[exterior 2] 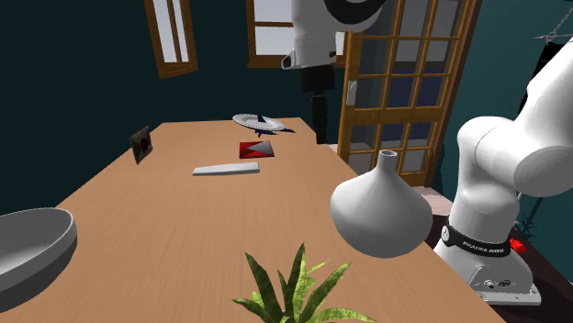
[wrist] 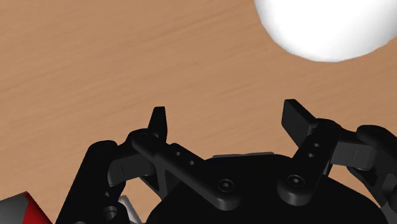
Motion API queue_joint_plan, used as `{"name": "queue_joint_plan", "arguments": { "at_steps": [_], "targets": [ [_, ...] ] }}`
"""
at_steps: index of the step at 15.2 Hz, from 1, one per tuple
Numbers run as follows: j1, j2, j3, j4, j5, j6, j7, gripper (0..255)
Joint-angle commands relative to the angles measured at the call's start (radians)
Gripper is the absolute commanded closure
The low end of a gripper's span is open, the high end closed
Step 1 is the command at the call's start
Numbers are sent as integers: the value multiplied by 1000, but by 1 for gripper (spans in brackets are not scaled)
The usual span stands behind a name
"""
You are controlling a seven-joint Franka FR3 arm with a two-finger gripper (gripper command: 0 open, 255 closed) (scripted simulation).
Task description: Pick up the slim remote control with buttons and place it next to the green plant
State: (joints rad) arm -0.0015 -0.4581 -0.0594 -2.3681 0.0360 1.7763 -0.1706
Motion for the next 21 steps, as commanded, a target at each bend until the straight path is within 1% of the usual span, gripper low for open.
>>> {"name": "queue_joint_plan", "arguments": {
  "at_steps": [1,6,11,16,21],
  "targets": [
    [-4,69,-17,31,-13,48,-41,0],
    [-7,247,-46,133,-25,146,-127,0],
    [-12,428,-65,268,-21,216,-210,0],
    [-24,612,-72,435,-8,256,-287,0],
    [-41,800,-68,640,7,264,-354,0]
  ]
}}
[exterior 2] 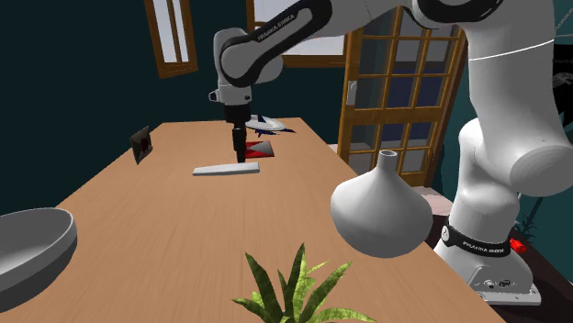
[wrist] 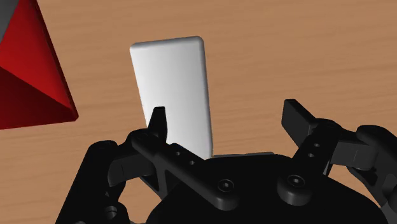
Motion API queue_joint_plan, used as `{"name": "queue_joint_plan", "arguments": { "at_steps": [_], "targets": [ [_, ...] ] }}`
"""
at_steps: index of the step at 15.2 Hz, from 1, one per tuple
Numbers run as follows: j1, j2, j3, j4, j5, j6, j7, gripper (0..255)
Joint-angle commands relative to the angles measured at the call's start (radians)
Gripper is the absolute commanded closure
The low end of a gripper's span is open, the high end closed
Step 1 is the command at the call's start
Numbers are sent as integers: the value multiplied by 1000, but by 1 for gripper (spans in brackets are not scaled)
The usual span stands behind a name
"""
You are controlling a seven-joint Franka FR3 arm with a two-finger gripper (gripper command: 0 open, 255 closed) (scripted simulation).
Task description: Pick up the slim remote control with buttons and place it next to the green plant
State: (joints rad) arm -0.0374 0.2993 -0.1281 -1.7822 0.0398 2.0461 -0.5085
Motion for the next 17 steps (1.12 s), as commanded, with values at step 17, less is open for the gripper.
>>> {"name": "queue_joint_plan", "arguments": {
  "at_steps": [17],
  "targets": [
    [-26,258,14,235,17,53,-69,0]
  ]
}}
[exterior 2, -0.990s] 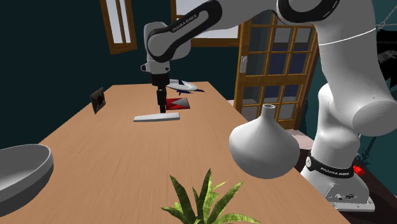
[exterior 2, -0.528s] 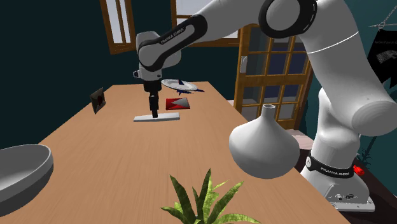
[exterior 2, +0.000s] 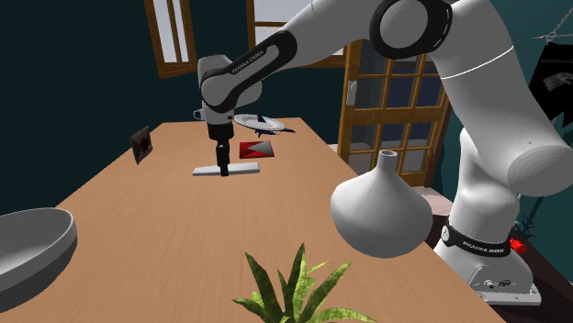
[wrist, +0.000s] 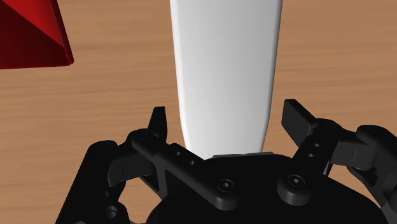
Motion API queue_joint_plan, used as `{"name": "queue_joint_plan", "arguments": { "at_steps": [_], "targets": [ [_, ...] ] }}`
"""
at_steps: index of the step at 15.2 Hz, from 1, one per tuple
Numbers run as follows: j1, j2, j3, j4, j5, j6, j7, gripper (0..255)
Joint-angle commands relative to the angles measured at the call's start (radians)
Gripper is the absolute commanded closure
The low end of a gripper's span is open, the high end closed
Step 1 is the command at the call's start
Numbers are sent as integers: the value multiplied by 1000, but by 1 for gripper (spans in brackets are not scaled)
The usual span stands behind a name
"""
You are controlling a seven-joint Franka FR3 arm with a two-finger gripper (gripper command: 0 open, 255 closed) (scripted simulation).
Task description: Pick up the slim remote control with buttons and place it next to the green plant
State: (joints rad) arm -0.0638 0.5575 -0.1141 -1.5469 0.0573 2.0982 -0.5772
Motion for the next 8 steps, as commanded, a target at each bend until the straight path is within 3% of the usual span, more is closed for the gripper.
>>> {"name": "queue_joint_plan", "arguments": {
  "at_steps": [1,3,4,8],
  "targets": [
    [0,0,0,-1,0,1,0,0],
    [0,0,0,-1,0,0,0,0],
    [0,0,0,-1,0,0,0,255],
    [0,0,0,-1,0,1,0,255]
  ]
}}
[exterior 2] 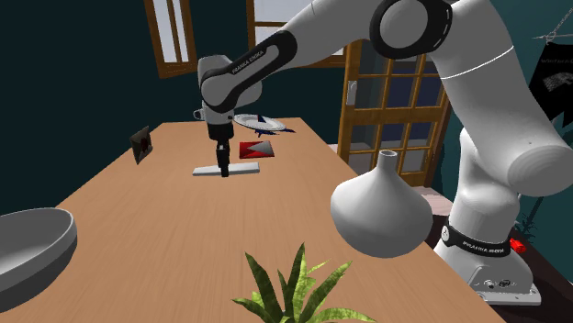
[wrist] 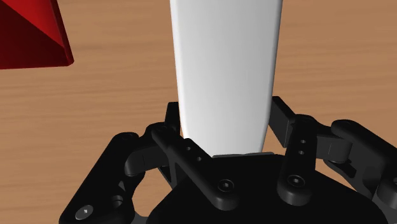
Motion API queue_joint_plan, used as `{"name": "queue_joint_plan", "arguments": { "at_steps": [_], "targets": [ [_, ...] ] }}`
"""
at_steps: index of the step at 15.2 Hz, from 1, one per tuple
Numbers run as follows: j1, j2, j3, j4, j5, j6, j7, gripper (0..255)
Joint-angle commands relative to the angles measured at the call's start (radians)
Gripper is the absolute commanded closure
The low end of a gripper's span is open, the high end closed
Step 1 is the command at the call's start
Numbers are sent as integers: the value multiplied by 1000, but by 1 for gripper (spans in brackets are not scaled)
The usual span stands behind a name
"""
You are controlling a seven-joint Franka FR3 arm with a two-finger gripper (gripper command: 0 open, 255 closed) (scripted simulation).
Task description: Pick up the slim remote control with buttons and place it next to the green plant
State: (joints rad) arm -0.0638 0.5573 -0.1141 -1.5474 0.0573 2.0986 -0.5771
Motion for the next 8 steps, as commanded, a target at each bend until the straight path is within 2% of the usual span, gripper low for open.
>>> {"name": "queue_joint_plan", "arguments": {
  "at_steps": [1,8],
  "targets": [
    [0,0,0,0,0,0,0,255],
    [1,-17,-1,15,-2,-32,1,255]
  ]
}}
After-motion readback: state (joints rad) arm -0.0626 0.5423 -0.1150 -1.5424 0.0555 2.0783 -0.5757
